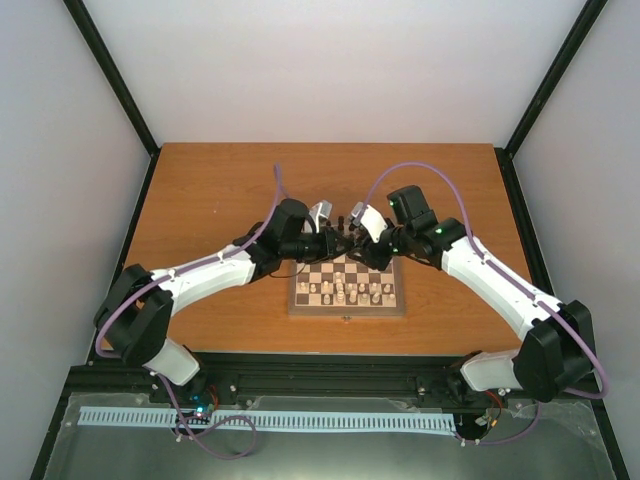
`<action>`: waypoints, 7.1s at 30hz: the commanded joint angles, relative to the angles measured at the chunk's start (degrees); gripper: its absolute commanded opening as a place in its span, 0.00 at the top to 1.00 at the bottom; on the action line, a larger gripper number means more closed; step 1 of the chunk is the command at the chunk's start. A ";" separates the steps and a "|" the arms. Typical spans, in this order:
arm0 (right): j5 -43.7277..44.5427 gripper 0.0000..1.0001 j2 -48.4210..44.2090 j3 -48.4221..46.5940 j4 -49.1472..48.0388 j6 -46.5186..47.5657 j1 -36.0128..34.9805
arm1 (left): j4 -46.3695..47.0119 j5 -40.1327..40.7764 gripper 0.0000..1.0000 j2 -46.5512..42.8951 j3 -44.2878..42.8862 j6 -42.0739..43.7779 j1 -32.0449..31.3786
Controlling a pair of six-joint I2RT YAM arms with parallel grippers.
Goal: Set up the chess pieces on the board
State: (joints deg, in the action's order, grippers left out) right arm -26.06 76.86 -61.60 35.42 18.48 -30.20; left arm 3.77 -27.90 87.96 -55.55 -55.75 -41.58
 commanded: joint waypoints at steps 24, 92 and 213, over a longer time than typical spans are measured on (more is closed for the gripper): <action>-4.70 0.50 -3.25 1.83 -0.91 4.24 8.93 | 1.49 34.86 0.89 -3.30 11.81 38.60 -3.59; 4.19 0.57 35.87 -23.00 18.32 12.08 -5.58 | -9.40 39.68 0.44 -23.68 19.95 23.56 -0.82; -7.17 0.87 27.91 -23.26 15.23 2.66 1.55 | -3.98 49.22 0.47 -28.91 15.53 34.92 -7.30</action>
State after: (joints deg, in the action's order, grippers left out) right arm -36.25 108.95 -86.06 52.36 19.07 -28.23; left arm 12.82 19.81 63.94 -35.97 -3.31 -50.68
